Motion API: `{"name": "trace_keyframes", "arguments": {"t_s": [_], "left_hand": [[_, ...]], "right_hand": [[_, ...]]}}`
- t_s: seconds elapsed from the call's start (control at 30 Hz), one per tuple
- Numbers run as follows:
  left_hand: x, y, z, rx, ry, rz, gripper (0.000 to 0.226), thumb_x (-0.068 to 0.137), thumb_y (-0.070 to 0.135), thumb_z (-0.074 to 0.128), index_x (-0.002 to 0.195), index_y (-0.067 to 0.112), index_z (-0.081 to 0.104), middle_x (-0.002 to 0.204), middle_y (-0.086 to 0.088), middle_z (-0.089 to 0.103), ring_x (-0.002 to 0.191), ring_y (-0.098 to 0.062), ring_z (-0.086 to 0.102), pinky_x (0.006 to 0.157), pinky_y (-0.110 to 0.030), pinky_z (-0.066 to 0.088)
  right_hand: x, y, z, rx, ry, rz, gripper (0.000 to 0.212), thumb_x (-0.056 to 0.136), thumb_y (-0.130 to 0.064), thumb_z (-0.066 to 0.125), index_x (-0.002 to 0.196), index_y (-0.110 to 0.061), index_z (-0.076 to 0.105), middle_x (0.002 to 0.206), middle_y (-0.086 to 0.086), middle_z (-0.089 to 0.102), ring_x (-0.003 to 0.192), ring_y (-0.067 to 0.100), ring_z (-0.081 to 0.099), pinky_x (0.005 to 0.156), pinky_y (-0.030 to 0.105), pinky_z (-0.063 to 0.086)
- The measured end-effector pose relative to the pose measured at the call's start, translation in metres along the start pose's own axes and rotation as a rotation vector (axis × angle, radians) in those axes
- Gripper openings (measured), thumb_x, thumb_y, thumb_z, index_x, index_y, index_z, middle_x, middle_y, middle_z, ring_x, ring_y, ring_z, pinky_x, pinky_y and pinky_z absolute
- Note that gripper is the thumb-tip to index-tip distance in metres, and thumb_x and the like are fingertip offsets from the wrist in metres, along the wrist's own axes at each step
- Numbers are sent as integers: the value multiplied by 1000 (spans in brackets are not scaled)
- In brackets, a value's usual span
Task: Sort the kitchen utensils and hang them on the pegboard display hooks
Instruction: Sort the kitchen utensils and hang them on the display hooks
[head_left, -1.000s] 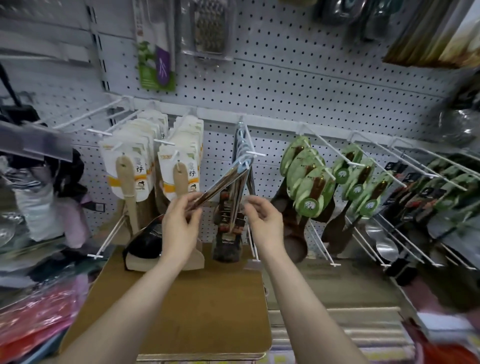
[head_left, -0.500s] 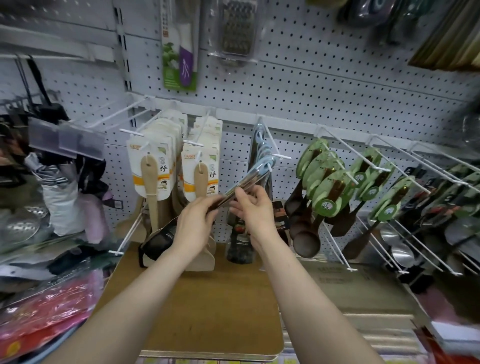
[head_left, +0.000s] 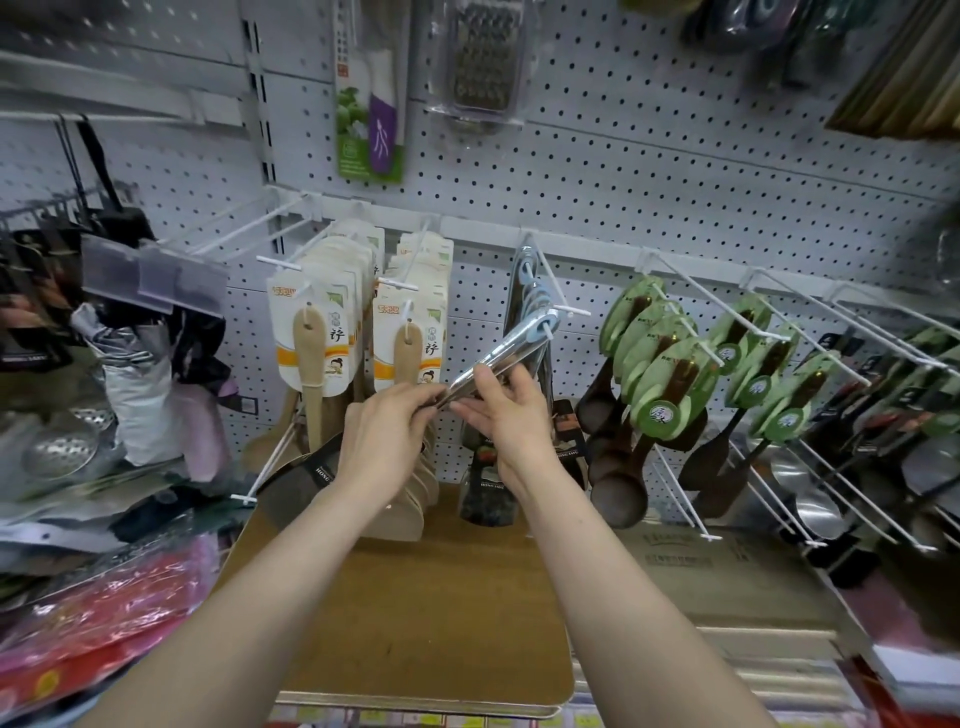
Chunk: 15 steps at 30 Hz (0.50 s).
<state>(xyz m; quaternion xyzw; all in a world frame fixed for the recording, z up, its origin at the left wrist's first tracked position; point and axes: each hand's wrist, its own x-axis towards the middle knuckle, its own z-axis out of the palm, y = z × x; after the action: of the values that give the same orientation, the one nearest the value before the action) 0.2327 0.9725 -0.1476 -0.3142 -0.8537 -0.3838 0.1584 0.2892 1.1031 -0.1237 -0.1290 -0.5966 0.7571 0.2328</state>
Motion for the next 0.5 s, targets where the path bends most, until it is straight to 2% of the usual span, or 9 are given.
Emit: {"name": "trace_keyframes", "arguments": {"t_s": [0.1,0.2,0.3,0.43,0.5], "left_hand": [[-4,6,-7,50,-13,18,28,92,23,62,117,34,66,106,8,71,95,-17,66,83,-43,53],[-9,14,-9,7,-80,15,23,90,25,64,112,32,69,97,9,72,87,-16,66,82,-40,53],[-13,22,-1,-99,-193,-31,24,90,24,64,112,30,69,94,9,71,88,-11,64,84,-36,53],[-18,30,18,-202,-276,-92,30,89,21,65,118,26,68,104,7,72,92,-8,65,87,-29,52],[-21,34,28,-243,-302,-121,30,90,18,64,119,24,67,104,6,71,91,-7,64,82,-22,49]], "right_hand": [[-1,2,-1,-43,-8,-16,15,100,-20,55,107,-7,57,93,14,67,78,24,68,71,28,59],[-6,5,-6,-101,6,-26,12,101,-22,53,94,-12,54,82,5,65,72,18,64,60,23,52],[-12,7,-14,-135,38,-25,18,101,-25,54,86,-16,56,81,7,63,73,19,61,60,25,49],[-18,11,-29,-175,64,-38,15,98,-28,58,91,-16,62,81,9,63,73,21,58,61,27,49],[-21,13,-38,-197,65,-47,9,98,-24,59,96,-16,64,78,4,65,73,18,60,64,28,50]]}}
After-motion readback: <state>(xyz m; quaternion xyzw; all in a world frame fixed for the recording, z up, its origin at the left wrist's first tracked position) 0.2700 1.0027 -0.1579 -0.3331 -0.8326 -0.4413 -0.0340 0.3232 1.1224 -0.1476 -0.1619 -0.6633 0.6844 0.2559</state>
